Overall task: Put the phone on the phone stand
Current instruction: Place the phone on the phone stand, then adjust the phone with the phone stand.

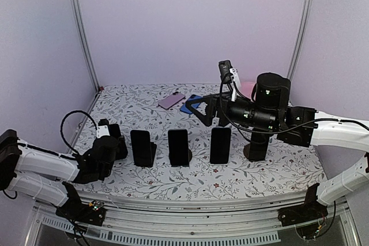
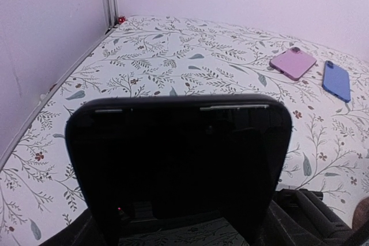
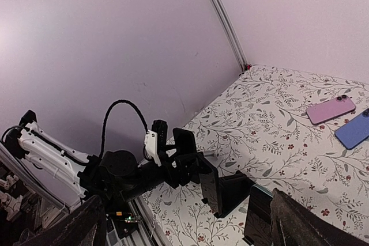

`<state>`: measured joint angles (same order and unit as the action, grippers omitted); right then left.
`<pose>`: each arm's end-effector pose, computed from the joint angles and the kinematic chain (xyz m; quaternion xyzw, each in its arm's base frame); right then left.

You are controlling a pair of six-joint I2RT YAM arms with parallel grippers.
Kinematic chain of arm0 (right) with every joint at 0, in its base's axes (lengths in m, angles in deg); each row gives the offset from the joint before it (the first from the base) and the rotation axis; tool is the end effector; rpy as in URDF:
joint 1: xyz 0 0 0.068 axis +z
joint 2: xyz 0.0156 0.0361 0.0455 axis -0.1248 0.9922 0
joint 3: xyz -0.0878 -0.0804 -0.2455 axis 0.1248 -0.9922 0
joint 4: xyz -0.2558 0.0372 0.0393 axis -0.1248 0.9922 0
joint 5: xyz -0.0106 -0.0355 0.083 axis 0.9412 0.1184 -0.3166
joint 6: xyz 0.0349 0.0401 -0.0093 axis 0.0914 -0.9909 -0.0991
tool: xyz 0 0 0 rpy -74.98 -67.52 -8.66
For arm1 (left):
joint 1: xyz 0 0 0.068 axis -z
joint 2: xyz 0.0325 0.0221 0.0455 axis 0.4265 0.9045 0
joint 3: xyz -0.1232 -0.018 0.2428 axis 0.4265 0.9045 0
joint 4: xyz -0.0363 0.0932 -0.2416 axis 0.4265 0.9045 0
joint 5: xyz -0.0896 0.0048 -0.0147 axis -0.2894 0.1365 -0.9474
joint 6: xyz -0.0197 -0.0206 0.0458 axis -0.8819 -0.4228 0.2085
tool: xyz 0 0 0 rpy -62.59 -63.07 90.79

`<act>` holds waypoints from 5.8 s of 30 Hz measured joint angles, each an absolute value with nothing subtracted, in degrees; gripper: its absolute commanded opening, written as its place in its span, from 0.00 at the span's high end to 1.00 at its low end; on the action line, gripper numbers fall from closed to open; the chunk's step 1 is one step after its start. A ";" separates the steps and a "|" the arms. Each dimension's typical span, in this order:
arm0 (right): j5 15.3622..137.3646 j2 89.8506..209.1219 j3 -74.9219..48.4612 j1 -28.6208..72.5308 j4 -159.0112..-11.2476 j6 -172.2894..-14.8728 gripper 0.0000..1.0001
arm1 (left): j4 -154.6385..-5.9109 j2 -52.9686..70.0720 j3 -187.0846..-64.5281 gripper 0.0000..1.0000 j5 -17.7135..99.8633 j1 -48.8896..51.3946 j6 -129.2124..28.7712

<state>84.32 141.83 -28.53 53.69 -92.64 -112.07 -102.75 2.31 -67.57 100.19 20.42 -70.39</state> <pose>0.1491 0.2670 0.3576 -0.2255 0.7092 0.4548 0.4893 0.1582 -0.1225 0.1441 -0.1160 0.8047 0.0116 0.5821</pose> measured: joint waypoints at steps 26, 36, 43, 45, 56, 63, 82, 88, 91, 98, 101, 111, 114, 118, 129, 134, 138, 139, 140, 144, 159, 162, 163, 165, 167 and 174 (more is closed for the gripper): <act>83.43 140.94 -29.64 53.69 -93.21 -112.83 0.01 | -104.74 4.41 -66.87 0.56 104.23 22.74 -70.10; 83.12 140.94 -29.64 53.69 -93.93 -112.90 0.01 | -113.77 3.58 -64.10 0.55 105.48 23.05 -65.78; 82.99 140.87 -29.69 53.69 -93.93 -112.90 0.01 | -122.01 9.39 -62.46 0.54 106.87 24.10 -62.96; 82.99 140.83 -29.80 53.69 -93.95 -112.90 0.01 | -124.06 9.98 -61.87 0.54 107.03 24.25 -62.17; 82.75 140.37 -30.45 53.69 -94.00 -112.90 0.01 | -129.31 13.37 -61.71 0.54 108.56 24.71 -61.16; 82.18 140.02 -30.65 53.69 -94.11 -112.90 0.01 | -131.10 15.40 -61.71 0.54 110.42 25.12 -61.38; 81.90 139.93 -31.00 53.69 -94.81 -112.90 0.01 | -136.69 18.57 -61.23 0.52 111.49 25.65 -61.10; 81.90 139.80 -31.24 53.69 -94.78 -112.90 0.01 | -137.94 19.75 -61.23 0.49 111.60 25.67 -61.12; 81.90 139.71 -31.24 53.69 -94.81 -112.90 0.01 | -138.05 19.75 -61.17 0.46 111.57 25.67 -61.08; 81.90 139.71 -31.24 53.69 -94.81 -112.90 0.01 | -138.40 19.71 -60.97 0.32 111.46 25.67 -60.92; 81.90 139.71 -31.24 53.69 -94.81 -112.90 0.01 | -138.31 19.40 -60.95 0.26 111.36 25.67 -60.90; 81.90 139.71 -31.24 53.69 -94.81 -112.90 0.01 | -138.20 18.62 -60.90 0.11 111.22 25.73 -60.71; 81.90 139.71 -31.24 53.69 -94.81 -112.90 0.01 | -138.09 18.14 -60.90 0.08 111.22 25.76 -60.71; 81.90 139.71 -31.24 53.69 -94.81 -112.90 0.01 | -137.20 17.46 -60.90 0.05 111.25 25.76 -60.75; 81.85 139.71 -31.24 53.69 -94.81 -112.90 0.01 | -121.52 8.61 -62.96 0.03 111.27 25.78 -67.94; 81.74 139.71 -31.24 53.69 -94.81 -112.90 0.01 | -113.66 5.44 -64.03 0.03 111.22 25.80 -71.57; 81.74 139.71 -31.24 53.69 -94.81 -112.90 0.01 | -106.75 2.46 -65.76 0.03 111.01 25.82 -73.86; 81.74 139.71 -31.24 53.69 -94.81 -112.90 0.01 | -105.63 1.81 -66.06 0.03 110.98 25.82 -74.15; 81.74 139.71 -31.24 53.69 -94.78 -112.90 0.01 | -104.06 0.91 -66.57 0.03 110.85 25.82 -74.34; 81.76 139.71 -31.24 53.69 -94.78 -112.92 0.01 | -98.66 -3.15 -68.71 0.03 110.28 25.80 -75.11; 82.11 139.71 -31.22 53.69 -94.68 -112.92 0.01 | -79.43 -11.00 -77.58 0.03 105.26 23.33 -78.39; 82.11 139.74 -31.19 53.69 -94.63 -112.92 0.01 | -73.81 -10.76 -81.54 0.03 103.42 22.00 -80.18; 82.14 139.71 -31.19 53.69 -94.61 -112.92 0.01 | -72.11 -10.54 -82.76 0.03 102.66 21.54 -80.77; 82.11 139.71 -31.19 53.69 -94.54 -112.94 0.01 | -69.00 -9.97 -84.71 0.03 101.17 20.66 -81.64; 82.11 139.74 -31.19 53.69 -94.35 -112.94 0.01 | -66.58 -9.49 -85.95 0.03 99.88 19.79 -82.06; 82.11 139.71 -31.19 53.69 -94.28 -112.94 0.01 | -61.81 -7.70 -89.45 0.03 94.74 16.99 -80.68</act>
<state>82.11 139.71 -31.19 53.69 -94.28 -112.94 -61.81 -7.70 -89.45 94.74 16.99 -80.68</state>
